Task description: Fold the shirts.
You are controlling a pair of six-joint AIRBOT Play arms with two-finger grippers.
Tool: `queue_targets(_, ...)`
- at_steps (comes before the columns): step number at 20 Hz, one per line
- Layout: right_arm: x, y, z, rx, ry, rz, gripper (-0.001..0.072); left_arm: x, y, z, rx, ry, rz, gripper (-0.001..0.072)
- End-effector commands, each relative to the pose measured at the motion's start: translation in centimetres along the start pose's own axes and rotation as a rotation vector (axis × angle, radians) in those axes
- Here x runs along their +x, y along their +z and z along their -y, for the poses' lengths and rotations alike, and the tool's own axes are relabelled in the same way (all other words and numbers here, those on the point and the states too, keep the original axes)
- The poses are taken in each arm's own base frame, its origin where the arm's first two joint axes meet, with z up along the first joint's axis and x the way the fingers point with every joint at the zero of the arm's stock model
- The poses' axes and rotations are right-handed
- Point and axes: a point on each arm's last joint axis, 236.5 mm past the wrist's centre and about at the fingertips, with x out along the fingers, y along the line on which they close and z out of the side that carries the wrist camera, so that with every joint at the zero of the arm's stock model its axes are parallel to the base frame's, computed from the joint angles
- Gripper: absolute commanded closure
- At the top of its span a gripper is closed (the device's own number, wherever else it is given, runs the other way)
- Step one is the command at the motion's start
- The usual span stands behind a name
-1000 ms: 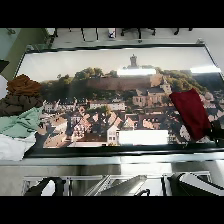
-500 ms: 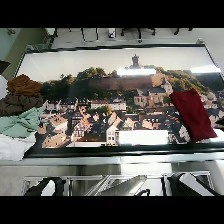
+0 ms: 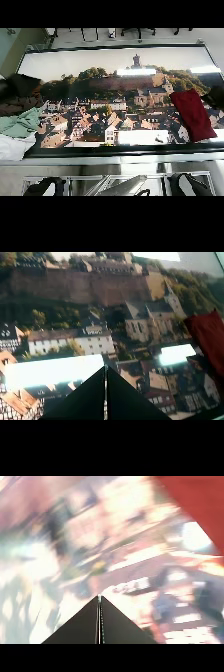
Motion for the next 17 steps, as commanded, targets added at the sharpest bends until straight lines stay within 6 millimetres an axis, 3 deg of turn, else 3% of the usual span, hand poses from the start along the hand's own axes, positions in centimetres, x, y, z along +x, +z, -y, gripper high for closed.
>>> queue_targets(1, 2.1, -6.9, -6.4, -0.198, 0.141, -0.056, 0.0686, 3.8, -8.4, 0.8, 0.022, -0.011, -0.135, 0.0692)
queue_targets(4, 4.0, -11.7, -8.2, -0.264, 0.202, -0.116, 0.0686, 5.8, -12.8, 2.4, -0.023, -0.066, -0.183, 0.0692)
queue_targets(8, 4.2, -13.8, -9.4, -0.265, 0.247, -0.190, 0.0686, 6.1, -13.9, 3.8, 0.000, -0.110, -0.163, 0.0692)
queue_targets(17, 4.2, -13.9, -9.4, -0.265, 0.247, -0.195, 0.0686, 6.1, -13.7, 3.9, 0.001, -0.112, -0.157, 0.0691)
